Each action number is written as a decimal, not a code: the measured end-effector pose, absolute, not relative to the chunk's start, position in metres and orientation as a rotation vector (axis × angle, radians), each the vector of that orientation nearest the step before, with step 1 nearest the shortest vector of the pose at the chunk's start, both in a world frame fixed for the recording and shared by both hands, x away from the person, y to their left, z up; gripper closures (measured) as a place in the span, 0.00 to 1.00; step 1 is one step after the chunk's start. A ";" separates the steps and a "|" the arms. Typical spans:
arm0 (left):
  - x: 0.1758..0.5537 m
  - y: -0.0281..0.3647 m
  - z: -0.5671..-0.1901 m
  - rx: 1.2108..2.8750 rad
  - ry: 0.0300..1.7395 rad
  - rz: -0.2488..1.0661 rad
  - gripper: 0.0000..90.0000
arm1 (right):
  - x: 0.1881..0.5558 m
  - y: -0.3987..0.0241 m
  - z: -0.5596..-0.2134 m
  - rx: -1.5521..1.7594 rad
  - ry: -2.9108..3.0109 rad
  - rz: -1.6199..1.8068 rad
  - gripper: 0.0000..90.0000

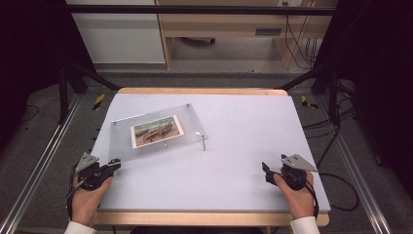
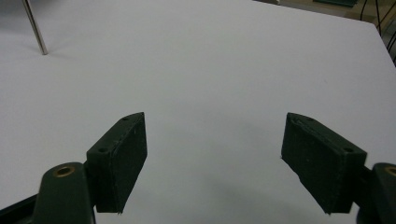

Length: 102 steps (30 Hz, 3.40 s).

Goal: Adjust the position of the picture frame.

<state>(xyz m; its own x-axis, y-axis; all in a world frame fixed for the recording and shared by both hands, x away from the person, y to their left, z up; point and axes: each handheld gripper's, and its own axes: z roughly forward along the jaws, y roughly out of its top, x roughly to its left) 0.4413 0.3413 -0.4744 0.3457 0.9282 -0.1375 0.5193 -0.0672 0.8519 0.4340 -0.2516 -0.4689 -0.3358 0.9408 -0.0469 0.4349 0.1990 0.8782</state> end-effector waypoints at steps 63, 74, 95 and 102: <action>0.443 0.346 -0.462 1.613 1.289 0.453 0.93 | 0.562 -0.065 -0.471 1.124 2.085 1.498 0.93; 0.452 0.344 -0.465 1.593 1.273 0.454 0.88 | 0.565 -0.065 -0.465 1.149 2.136 1.477 0.93; 0.451 0.344 -0.464 1.608 1.278 0.469 0.92 | 0.569 -0.062 -0.466 1.172 2.158 1.465 0.93; 0.451 0.344 -0.462 1.596 1.276 0.505 0.93 | 0.568 -0.061 -0.465 1.183 2.161 1.464 0.93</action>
